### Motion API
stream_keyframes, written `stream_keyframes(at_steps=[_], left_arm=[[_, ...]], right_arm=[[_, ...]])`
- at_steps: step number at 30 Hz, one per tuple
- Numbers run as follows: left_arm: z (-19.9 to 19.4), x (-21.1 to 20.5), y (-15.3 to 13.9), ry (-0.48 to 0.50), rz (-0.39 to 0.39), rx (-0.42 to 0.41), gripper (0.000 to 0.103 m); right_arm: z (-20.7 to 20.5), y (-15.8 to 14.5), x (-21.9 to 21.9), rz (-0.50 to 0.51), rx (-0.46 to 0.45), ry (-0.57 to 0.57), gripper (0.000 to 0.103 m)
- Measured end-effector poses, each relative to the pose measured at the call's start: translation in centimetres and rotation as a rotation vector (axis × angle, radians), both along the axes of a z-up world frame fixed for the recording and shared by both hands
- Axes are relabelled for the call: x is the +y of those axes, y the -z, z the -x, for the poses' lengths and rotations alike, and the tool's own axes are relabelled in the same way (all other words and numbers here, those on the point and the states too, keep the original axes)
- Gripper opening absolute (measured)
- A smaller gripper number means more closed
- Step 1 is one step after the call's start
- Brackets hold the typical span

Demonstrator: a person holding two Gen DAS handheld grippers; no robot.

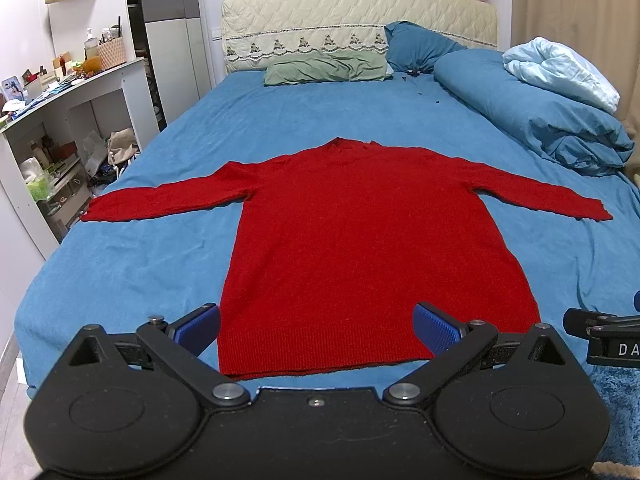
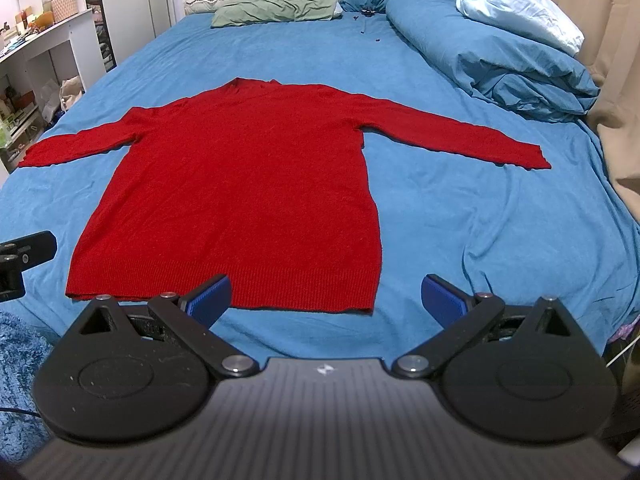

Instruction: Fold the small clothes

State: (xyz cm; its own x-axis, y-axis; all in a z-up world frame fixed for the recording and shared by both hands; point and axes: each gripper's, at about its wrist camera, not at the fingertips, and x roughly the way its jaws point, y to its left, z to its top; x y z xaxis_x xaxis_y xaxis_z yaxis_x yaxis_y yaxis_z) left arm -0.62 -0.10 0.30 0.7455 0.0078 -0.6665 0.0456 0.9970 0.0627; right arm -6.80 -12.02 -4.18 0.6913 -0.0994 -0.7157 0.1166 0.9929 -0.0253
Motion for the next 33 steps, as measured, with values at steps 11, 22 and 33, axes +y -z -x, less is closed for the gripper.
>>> stream_keyframes(at_steps=[11,22,33], left_arm=[[0.1,0.1,-0.06,0.0,0.007,-0.003,0.103],[0.1,-0.03,-0.12,-0.001,0.01,-0.004,0.103],[0.1,-0.03,-0.18,-0.001,0.006,-0.006,0.103]], right_arm=[[0.09,0.01,0.11,-0.003,0.0,-0.003,0.103],[0.1,0.06,0.12,-0.004,0.0,-0.002,0.103],[0.16,0.1,0.29,-0.001,-0.001,-0.003,0.103]])
